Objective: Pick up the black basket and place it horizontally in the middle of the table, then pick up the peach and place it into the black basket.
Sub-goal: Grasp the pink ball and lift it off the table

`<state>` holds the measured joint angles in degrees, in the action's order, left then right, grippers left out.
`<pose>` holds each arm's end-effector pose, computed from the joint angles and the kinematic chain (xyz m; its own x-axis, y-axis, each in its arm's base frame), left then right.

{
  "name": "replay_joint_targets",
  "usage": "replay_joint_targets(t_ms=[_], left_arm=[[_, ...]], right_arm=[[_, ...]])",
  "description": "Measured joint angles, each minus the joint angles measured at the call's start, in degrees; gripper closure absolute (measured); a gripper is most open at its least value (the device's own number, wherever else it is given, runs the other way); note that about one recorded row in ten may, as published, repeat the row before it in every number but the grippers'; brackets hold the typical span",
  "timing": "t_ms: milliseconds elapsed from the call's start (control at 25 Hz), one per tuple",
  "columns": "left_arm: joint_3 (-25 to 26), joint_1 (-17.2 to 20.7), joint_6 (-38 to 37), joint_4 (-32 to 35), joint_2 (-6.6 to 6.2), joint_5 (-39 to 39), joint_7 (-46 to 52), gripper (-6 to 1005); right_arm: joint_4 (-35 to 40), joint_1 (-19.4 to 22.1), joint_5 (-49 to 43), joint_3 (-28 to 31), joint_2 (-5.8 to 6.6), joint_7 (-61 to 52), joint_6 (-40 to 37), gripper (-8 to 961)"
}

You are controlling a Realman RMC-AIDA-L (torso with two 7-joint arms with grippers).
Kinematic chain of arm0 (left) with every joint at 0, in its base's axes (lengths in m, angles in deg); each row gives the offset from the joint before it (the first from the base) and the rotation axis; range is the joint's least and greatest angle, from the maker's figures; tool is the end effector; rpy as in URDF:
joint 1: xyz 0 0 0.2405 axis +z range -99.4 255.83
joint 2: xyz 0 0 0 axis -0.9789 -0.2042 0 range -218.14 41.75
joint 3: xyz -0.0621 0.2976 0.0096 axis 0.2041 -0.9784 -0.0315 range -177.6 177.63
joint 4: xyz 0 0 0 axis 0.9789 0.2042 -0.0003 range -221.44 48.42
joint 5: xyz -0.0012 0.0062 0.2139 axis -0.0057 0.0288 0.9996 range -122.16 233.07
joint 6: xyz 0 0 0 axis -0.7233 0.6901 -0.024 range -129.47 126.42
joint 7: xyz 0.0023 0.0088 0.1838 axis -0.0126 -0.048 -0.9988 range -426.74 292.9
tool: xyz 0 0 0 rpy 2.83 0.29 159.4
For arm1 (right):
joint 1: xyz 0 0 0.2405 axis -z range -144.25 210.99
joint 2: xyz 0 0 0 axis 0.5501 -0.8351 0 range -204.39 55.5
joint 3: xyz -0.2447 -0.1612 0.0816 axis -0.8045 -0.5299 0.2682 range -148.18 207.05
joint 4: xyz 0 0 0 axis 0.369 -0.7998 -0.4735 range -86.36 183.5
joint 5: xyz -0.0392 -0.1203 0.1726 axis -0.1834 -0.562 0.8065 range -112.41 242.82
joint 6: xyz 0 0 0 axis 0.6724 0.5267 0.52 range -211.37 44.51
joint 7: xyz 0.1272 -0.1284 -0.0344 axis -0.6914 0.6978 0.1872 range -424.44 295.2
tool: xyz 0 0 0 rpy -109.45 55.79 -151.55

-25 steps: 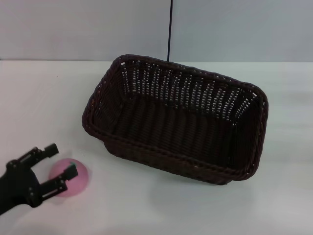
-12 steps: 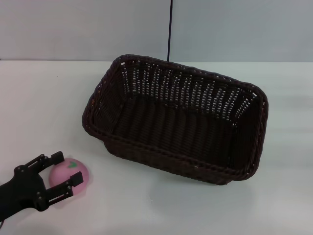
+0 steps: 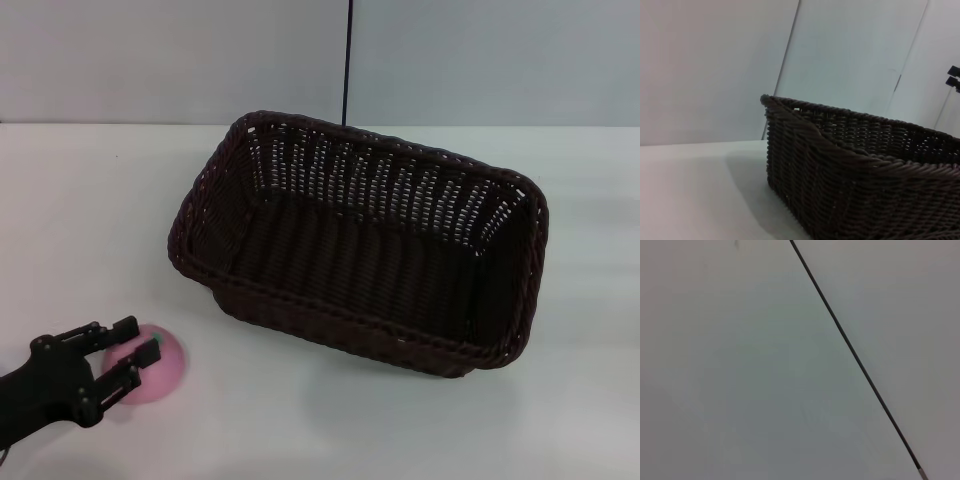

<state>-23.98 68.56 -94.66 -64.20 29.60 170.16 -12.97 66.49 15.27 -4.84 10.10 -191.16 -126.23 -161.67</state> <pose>-0.4006 0.2255 -0.0578 0.6618 0.3669 0.6538 0.6589 -0.7007 -0.2737 0.4125 0.3502 0.0690 0.3072 0.0728 -0.9489 -0.9286 -0.1953 -0.3156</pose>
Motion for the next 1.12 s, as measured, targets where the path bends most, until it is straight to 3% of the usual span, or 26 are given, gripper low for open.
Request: replay_joint_targets(t_ms=[160, 760, 880, 1000, 1040, 1080, 1120], left_arm=[[0.0, -0.2, 0.1, -0.4, 0.0, 0.0, -1.1, 637], [1.2, -0.9, -1.9, -0.6, 0.08, -0.4, -1.4, 884], [5.7, -1.0, -4.2, -0.6, 0.08, -0.6, -1.4, 909], [13.9, -0.8, -5.5, -0.8, 0.07, -0.7, -1.3, 931], [21.4, -0.7, -6.8, -1.5, 0.05, -0.9, -0.9, 938], [21.4, -0.7, -6.8, -1.5, 0.05, -0.9, -0.9, 940], [27.7, -1.0, -8.4, -3.1, -0.03, -1.2, -0.7, 942]], right_arm=[[0.0, 0.0, 0.0, 0.0, 0.0, 0.0, 0.1, 411], [-0.5, 0.0, 0.0, 0.0, 0.0, 0.2, 0.7, 411], [-0.6, 0.0, 0.0, 0.0, 0.0, 0.2, 0.7, 411], [-0.6, 0.0, 0.0, 0.1, 0.0, 0.3, 0.7, 411], [-0.7, 0.1, 0.0, 0.4, 0.0, 0.3, 0.7, 411], [-0.7, 0.2, 0.0, 0.5, 0.0, 0.3, 0.7, 411], [-0.8, 0.2, 0.0, 0.6, 0.0, 0.3, 0.7, 411]])
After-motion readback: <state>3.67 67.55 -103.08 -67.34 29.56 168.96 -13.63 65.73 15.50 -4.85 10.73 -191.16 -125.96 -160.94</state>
